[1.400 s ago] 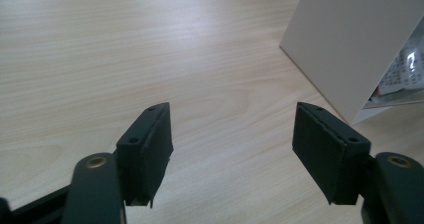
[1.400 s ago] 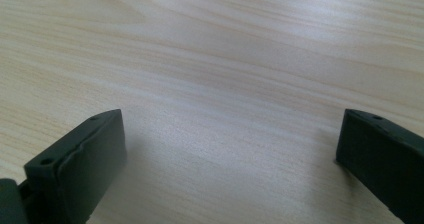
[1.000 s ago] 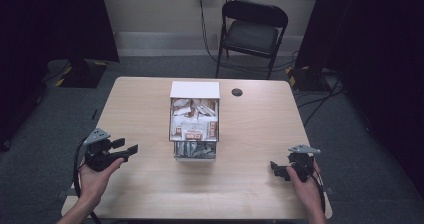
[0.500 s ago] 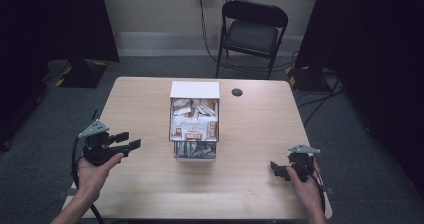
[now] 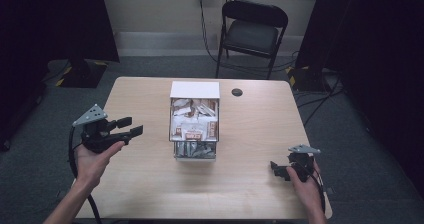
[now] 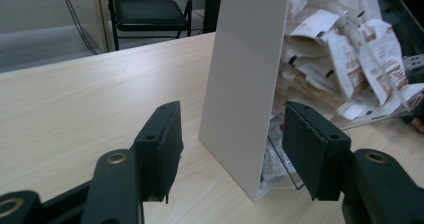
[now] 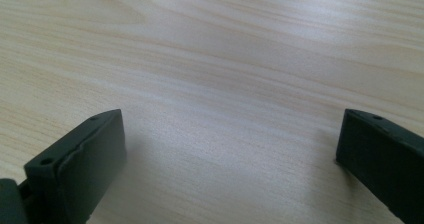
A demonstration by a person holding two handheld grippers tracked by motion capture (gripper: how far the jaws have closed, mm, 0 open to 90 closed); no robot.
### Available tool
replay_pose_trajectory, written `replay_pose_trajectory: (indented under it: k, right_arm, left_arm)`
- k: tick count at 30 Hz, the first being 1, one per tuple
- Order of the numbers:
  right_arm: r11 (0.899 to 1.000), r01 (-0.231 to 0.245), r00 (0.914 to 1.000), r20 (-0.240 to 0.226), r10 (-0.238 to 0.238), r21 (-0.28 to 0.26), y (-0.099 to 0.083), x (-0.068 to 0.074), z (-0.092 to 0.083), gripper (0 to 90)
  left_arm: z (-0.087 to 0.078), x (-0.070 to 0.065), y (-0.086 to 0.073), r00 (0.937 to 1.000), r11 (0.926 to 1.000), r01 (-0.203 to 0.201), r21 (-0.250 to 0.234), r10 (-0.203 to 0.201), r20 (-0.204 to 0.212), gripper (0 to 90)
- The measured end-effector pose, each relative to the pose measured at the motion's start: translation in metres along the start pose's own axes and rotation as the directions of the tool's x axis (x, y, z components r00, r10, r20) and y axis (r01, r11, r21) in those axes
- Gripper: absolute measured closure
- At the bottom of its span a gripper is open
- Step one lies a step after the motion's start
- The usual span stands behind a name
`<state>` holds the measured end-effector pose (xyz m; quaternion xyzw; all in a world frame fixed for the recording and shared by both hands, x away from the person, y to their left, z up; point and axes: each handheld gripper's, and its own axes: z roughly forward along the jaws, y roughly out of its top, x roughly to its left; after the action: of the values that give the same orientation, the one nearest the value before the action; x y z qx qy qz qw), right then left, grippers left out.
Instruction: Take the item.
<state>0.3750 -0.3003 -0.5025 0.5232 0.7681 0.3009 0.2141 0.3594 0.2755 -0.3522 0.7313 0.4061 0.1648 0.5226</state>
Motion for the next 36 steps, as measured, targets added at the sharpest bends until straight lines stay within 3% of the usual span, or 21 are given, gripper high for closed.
replay_pose_trajectory:
  k: [4, 7, 12, 15, 16, 21, 24, 31, 35, 36]
  right_arm:
    - [1.000, 0.000, 1.0000, 0.000, 0.000, 0.000, 0.000, 0.000, 0.000, 0.0]
    - [1.000, 0.000, 1.0000, 0.000, 0.000, 0.000, 0.000, 0.000, 0.000, 0.0]
    - [1.000, 0.000, 1.0000, 0.000, 0.000, 0.000, 0.000, 0.000, 0.000, 0.0]
    - [1.000, 0.000, 1.0000, 0.000, 0.000, 0.000, 0.000, 0.000, 0.000, 0.0]
    - [1.000, 0.000, 1.0000, 0.000, 0.000, 0.000, 0.000, 0.000, 0.000, 0.0]
    - [1.000, 0.000, 1.0000, 0.000, 0.000, 0.000, 0.000, 0.000, 0.000, 0.0]
    - [1.000, 0.000, 1.0000, 0.000, 0.000, 0.000, 0.000, 0.000, 0.000, 0.0]
    - [1.000, 0.000, 1.0000, 0.000, 0.000, 0.000, 0.000, 0.000, 0.000, 0.0]
    - [1.000, 0.001, 1.0000, 0.000, -0.001, 0.000, 0.000, 0.000, 0.000, 0.0]
    - [1.000, 0.001, 1.0000, 0.000, -0.001, 0.000, 0.000, 0.000, 0.000, 0.0]
  left_arm:
    - [0.002, -0.005, 0.010, 0.9993, 0.9998, -0.012, -0.017, 0.012, 0.035, 42.7]
    - [0.003, -0.011, 0.015, 0.9981, 0.9987, -0.048, -0.017, 0.049, 0.038, 43.5]
    - [0.004, -0.016, 0.021, 0.9963, 0.9976, -0.063, -0.030, 0.065, 0.056, 44.0]
    - [0.004, -0.021, 0.029, 0.9945, 0.9961, -0.079, -0.039, 0.081, 0.066, 44.4]
    - [0.004, -0.024, 0.034, 0.9912, 0.9947, -0.093, -0.044, 0.097, 0.091, 45.4]
    - [0.007, -0.032, 0.041, 0.9881, 0.9925, -0.105, -0.062, 0.112, 0.106, 46.0]
    - [0.012, -0.037, 0.046, 0.9824, 0.9932, -0.102, -0.055, 0.110, 0.151, 44.1]
    - [0.020, -0.050, 0.057, 0.9702, 0.9879, -0.146, -0.052, 0.153, 0.188, 44.6]
    - [0.031, -0.063, 0.066, 0.9558, 0.9817, -0.185, -0.046, 0.190, 0.224, 40.4]
    - [0.031, -0.063, 0.066, 0.9558, 0.9817, -0.185, -0.046, 0.190, 0.224, 40.2]
